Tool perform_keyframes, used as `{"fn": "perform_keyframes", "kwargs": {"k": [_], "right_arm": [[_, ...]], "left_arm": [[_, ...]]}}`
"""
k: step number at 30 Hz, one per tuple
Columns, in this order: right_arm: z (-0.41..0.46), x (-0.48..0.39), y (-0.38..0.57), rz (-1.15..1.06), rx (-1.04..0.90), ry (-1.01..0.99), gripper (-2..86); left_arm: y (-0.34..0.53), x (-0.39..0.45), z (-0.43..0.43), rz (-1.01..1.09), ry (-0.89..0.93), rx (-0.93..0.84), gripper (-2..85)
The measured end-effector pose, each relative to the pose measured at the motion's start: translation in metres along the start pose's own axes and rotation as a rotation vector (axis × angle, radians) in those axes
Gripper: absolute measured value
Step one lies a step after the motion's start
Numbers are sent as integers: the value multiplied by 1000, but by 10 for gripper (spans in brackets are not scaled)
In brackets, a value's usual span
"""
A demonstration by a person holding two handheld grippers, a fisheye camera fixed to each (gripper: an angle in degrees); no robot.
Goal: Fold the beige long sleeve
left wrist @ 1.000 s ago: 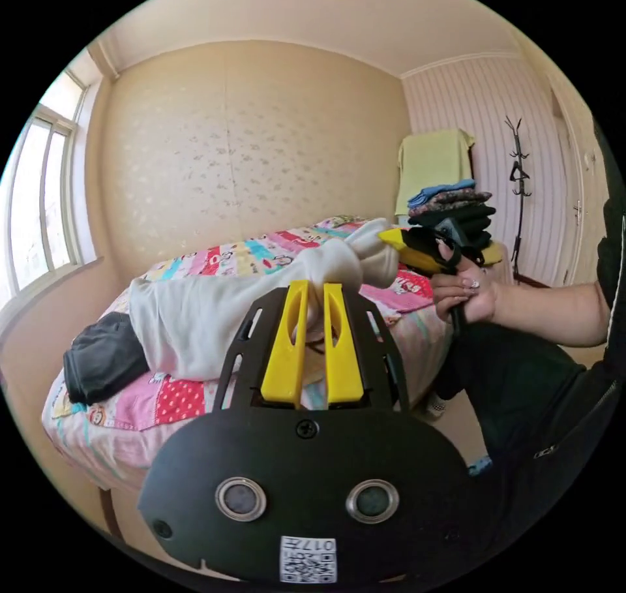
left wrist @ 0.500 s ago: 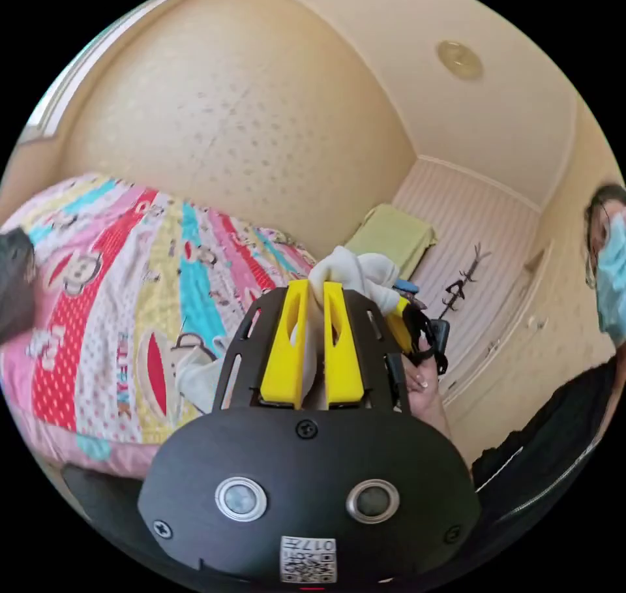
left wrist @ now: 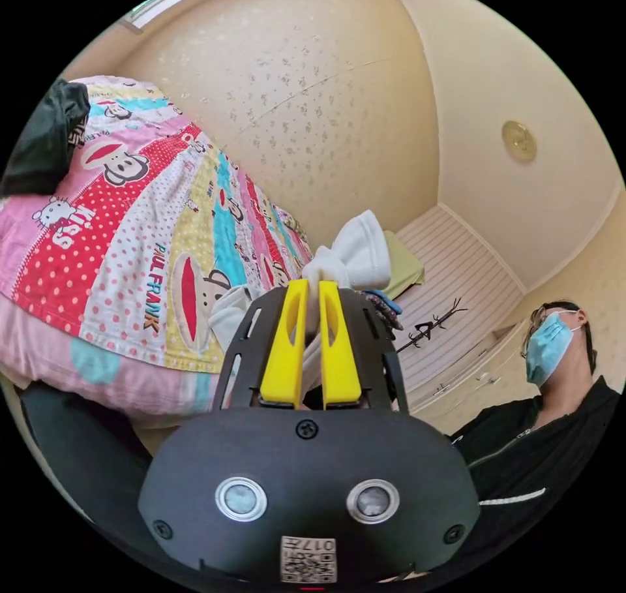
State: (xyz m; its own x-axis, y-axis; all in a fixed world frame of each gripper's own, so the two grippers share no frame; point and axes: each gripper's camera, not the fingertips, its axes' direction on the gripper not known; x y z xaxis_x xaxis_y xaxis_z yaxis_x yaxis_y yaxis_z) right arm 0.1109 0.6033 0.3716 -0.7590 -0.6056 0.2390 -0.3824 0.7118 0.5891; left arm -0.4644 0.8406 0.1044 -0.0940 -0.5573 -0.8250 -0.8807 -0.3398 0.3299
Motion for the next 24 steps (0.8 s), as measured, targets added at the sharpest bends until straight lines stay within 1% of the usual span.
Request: {"fn": "perform_keyframes", "kwargs": {"k": [1, 3, 4, 5, 6, 7, 8, 9, 10, 12, 13, 15, 17, 19, 21, 22, 24], "right_arm": [[15, 4, 5, 12, -36, -29, 65], [33, 4, 11, 35, -46, -55, 71], [34, 0, 15, 38, 24, -55, 73], [34, -4, 16, 35, 46, -55, 74], [38, -12, 16, 23, 68, -46, 76], [43, -23, 15, -4, 86, -29, 77], [45, -29, 14, -24, 95, -22, 76], [51, -42, 14, -71, 109, -18, 75], [56, -52, 16, -123, 114, -38, 73], [64, -61, 20, -167, 109, -105, 68], [69, -61, 22, -162, 84, -163, 66], [74, -61, 22, -157, 32, -237, 61], [72, -63, 22, -178, 3, -248, 57], [66, -66, 23, -208, -22, -219, 52], [63, -67, 23, -225, -39, -215, 49], [62, -67, 23, -229, -45, -230, 48], [62, -66, 24, -228, -49, -263, 46]], "left_arm": [[0, 1, -7, -4, 45, 54, 5], [3, 1, -36, -31, 238, 305, -4], [4, 3, -42, -30, 272, 356, -4], [3, 12, -49, -11, 304, 411, -5], [-1, 28, -46, 21, 270, 385, -4], [-4, 38, -41, 44, 233, 342, -1], [-11, 64, -22, 124, 139, 214, 4], [-14, 92, 5, 237, 48, 67, 29], [-14, 106, 22, 295, 6, -3, 41], [0, 150, 90, 502, -150, -213, 90], [5, 159, 107, 545, -187, -244, 100], [19, 183, 167, 686, -285, -296, 125], [23, 197, 210, 781, -310, -333, 132], [25, 209, 257, 898, -331, -412, 135], [22, 215, 320, 1013, -328, -547, 139], [19, 215, 336, 1031, -319, -586, 140], [2, 210, 396, 1043, -229, -758, 139]]}}
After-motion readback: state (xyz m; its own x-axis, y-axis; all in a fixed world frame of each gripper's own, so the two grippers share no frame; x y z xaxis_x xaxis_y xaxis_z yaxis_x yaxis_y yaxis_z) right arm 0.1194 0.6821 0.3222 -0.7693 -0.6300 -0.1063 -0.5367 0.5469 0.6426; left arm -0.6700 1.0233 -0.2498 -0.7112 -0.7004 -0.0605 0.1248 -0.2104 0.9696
